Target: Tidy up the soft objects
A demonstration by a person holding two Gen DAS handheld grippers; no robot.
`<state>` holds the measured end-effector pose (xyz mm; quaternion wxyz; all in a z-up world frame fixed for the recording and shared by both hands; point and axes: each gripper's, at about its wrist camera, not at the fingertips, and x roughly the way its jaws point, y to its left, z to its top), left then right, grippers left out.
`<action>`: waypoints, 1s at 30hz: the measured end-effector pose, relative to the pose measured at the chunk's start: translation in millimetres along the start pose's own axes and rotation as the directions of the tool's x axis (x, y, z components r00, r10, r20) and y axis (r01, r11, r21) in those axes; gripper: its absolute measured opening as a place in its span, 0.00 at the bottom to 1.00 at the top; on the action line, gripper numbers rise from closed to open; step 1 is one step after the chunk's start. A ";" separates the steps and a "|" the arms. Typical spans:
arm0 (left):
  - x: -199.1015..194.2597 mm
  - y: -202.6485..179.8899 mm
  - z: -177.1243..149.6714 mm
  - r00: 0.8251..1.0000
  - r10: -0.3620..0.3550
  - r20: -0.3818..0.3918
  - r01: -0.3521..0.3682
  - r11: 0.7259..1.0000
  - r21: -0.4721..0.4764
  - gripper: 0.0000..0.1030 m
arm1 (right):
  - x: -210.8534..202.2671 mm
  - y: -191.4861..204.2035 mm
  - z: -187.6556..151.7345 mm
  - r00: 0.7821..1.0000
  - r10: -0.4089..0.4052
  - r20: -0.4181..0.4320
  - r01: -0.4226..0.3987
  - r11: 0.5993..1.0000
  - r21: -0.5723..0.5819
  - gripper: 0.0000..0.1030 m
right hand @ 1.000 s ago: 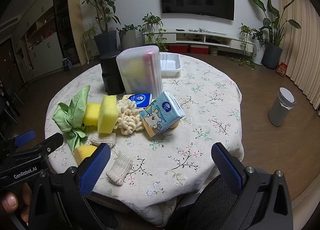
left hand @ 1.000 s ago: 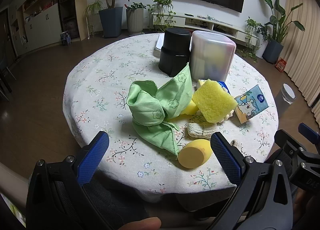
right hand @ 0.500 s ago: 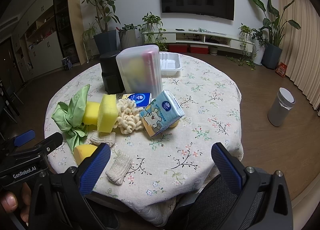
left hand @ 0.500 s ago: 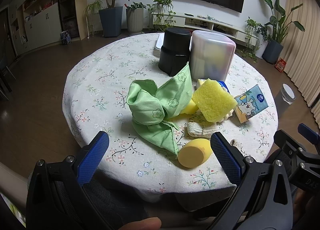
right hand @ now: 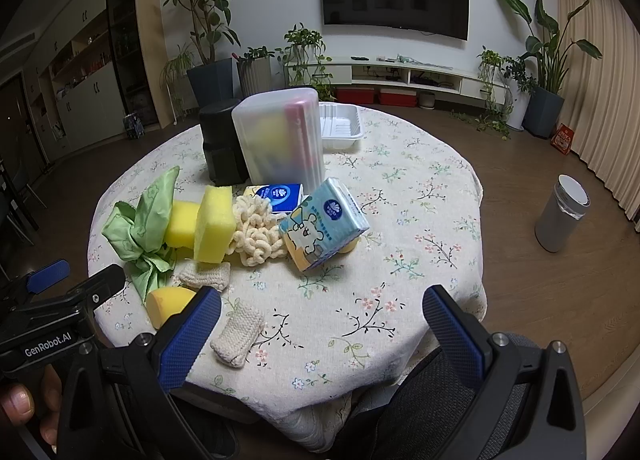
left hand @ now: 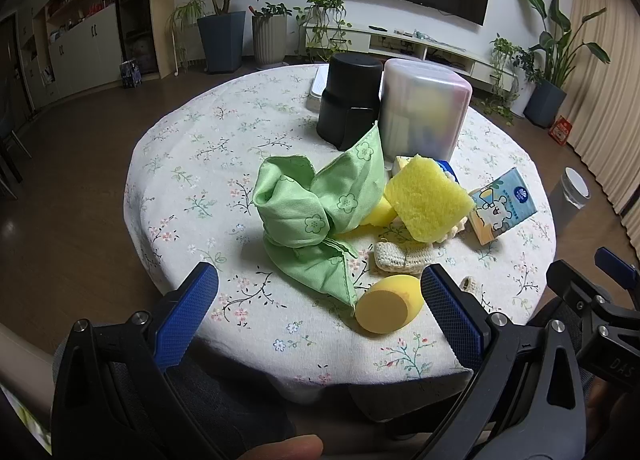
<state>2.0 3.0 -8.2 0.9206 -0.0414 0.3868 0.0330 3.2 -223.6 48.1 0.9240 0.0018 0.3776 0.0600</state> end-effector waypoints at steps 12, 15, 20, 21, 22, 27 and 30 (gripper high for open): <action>1.4 1.0 -1.0 1.000 -0.001 -0.002 0.001 1.000 -0.003 1.00 | 0.5 -0.2 -0.6 1.000 0.000 -0.001 0.000 1.000 0.000 1.00; 2.0 1.5 -1.5 1.000 -0.001 -0.002 0.001 1.000 -0.004 1.00 | 0.6 -0.3 -0.3 1.000 0.000 -0.001 0.000 1.000 0.001 1.00; 1.7 1.4 -1.5 1.000 -0.004 -0.002 0.004 1.000 -0.005 1.00 | 2.7 -2.4 -3.2 1.000 -0.002 -0.002 0.002 1.000 0.007 1.00; 1.9 1.5 -1.6 1.000 -0.003 -0.002 0.003 1.000 -0.005 1.00 | 3.1 -3.5 -4.4 1.000 -0.002 -0.002 0.002 1.000 0.008 1.00; 2.7 1.7 -2.4 1.000 -0.002 -0.001 0.002 1.000 -0.008 1.00 | 3.5 -4.9 -5.0 1.000 -0.003 -0.002 0.003 1.000 0.010 1.00; 8.3 5.9 -7.9 1.000 0.003 -0.007 -0.003 1.000 -0.019 1.00 | 6.7 -10.1 0.9 1.000 -0.005 -0.010 0.006 1.000 0.020 1.00; 10.0 11.5 -11.0 1.000 -0.003 -0.014 0.002 1.000 -0.020 1.00 | 8.7 -15.0 3.0 1.000 0.006 -0.023 -0.006 0.999 0.032 1.00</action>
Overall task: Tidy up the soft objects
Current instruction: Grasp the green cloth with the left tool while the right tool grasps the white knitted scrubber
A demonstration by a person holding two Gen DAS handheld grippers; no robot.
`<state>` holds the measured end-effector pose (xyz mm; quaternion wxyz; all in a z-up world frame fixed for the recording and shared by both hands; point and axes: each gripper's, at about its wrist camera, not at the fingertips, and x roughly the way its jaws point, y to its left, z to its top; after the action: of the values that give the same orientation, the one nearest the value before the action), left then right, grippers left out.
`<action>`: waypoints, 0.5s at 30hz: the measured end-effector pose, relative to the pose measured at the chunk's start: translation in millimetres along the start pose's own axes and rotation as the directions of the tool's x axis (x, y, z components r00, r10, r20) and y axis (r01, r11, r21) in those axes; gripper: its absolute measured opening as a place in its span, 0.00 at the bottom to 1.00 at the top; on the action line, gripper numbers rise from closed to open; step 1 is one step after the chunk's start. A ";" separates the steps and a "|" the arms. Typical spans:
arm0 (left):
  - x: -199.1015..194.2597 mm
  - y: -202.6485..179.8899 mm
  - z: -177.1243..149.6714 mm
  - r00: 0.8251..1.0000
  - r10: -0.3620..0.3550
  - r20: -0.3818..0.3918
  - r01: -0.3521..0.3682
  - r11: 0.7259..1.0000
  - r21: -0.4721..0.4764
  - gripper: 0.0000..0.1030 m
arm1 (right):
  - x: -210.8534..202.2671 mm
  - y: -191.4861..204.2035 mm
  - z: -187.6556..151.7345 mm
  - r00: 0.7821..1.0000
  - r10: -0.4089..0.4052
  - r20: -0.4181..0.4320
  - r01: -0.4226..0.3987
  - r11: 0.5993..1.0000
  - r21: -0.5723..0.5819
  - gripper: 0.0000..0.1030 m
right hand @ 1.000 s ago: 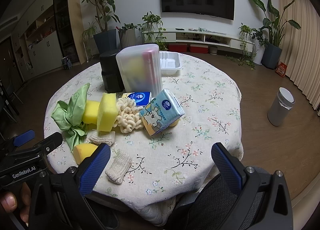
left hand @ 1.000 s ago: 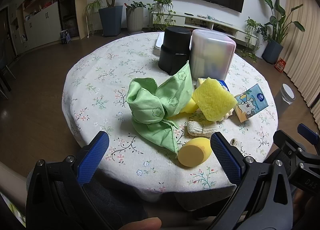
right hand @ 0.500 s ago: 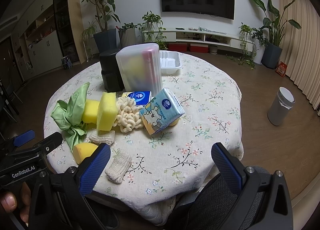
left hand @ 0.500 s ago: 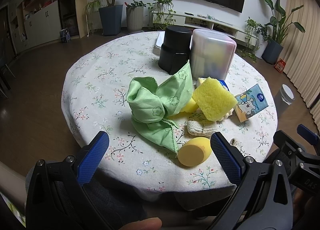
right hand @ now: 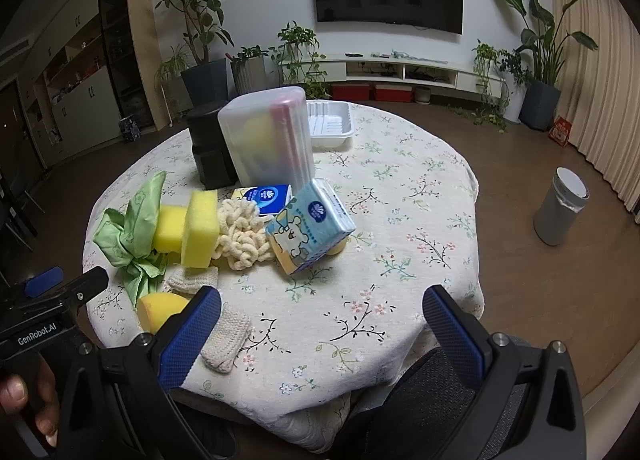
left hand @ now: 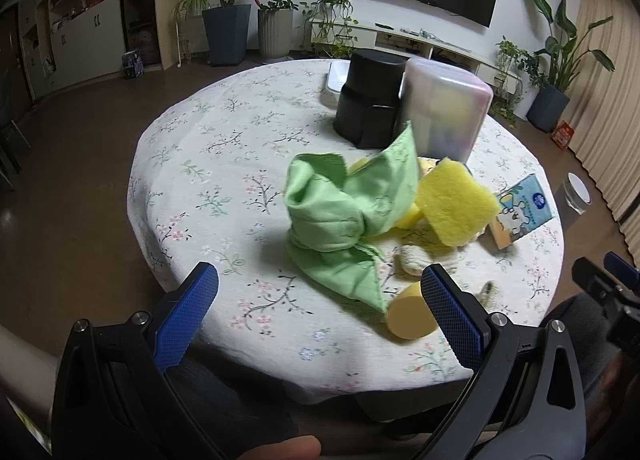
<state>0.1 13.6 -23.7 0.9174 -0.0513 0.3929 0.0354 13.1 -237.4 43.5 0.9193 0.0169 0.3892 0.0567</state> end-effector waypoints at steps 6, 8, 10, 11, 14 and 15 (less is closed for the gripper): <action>5.6 -1.5 -6.5 0.999 -0.036 -0.015 0.036 0.999 0.005 1.00 | 2.8 6.0 -8.6 0.998 0.039 -0.039 -0.040 0.999 -0.024 1.00; 8.3 -6.5 -6.8 0.998 -0.063 -0.026 0.064 0.998 0.014 1.00 | 8.8 16.7 -15.0 0.996 0.059 -0.071 -0.062 0.997 -0.052 1.00; 10.7 -10.5 -4.6 0.996 -0.084 -0.033 0.085 0.996 0.029 1.00 | 15.8 27.6 -19.8 0.993 0.070 -0.098 -0.078 0.994 -0.081 1.00; 11.7 -12.7 -3.0 0.995 -0.091 -0.035 0.092 0.995 0.036 1.00 | 18.5 30.9 -21.4 0.992 0.072 -0.103 -0.081 0.993 -0.089 1.00; 18.2 -21.5 2.1 0.993 -0.104 -0.050 0.108 0.991 0.076 1.00 | 28.8 38.9 -22.1 0.989 0.084 -0.120 -0.096 0.990 -0.098 0.98; 21.5 -23.4 4.4 0.993 -0.102 -0.059 0.107 0.990 0.091 0.99 | 33.6 40.7 -22.2 0.988 0.090 -0.128 -0.103 0.990 -0.098 0.95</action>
<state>20.5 -8.5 -34.7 0.9085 -0.0296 0.4156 -0.0327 16.6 -193.3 7.2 0.8893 -0.0160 0.4405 0.1223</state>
